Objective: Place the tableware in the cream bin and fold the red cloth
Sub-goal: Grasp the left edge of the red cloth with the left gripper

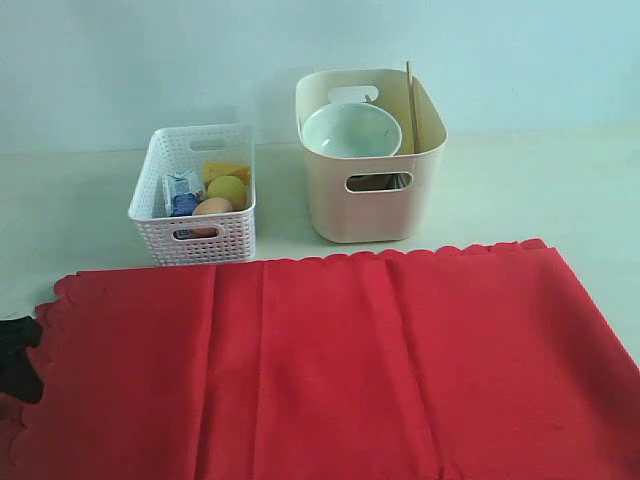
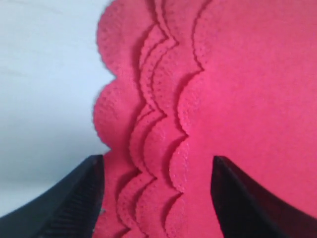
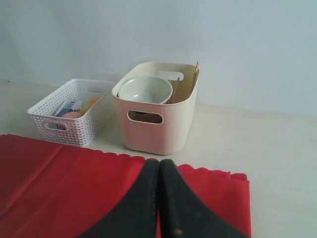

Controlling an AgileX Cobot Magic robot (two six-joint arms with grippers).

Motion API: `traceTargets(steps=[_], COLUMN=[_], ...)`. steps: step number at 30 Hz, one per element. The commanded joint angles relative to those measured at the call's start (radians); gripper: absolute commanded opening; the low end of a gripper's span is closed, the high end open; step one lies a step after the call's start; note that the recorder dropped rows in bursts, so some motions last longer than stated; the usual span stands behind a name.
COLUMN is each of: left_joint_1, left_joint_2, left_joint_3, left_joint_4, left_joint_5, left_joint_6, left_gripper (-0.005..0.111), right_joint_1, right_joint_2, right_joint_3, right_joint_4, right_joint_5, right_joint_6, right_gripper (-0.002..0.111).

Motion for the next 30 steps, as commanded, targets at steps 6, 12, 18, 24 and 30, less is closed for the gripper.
traceTargets(steps=[6,12,18,24,30], left_joint_1=[0.003,0.003,0.003,0.003,0.003], left_joint_2=[0.045,0.071,0.083,0.083,0.081], left_joint_3=[-0.021,-0.023,-0.025,-0.025,-0.06], left_joint_4=[-0.009,-0.001,-0.1,-0.335,-0.424], left_joint_5=[-0.027,-0.027,-0.002,0.086,0.2], left_joint_6=[0.014,0.014,0.114,0.362,0.47], left_gripper=[0.061,0.061,0.061,0.06,0.031], right_joint_1=[0.0,0.0,0.0,0.0,0.0], right_joint_2=[-0.073,-0.077,-0.077,-0.077,-0.077], right_joint_3=[0.008,0.008,0.008,0.008,0.008], right_joint_4=[-0.002,-0.002,-0.002,-0.002,-0.002], right_joint_5=[-0.005,-0.005,-0.005,-0.005,-0.005], right_joint_6=[0.0,0.0,0.0,0.0,0.0], right_gripper=[0.0,0.0,0.0,0.0,0.0])
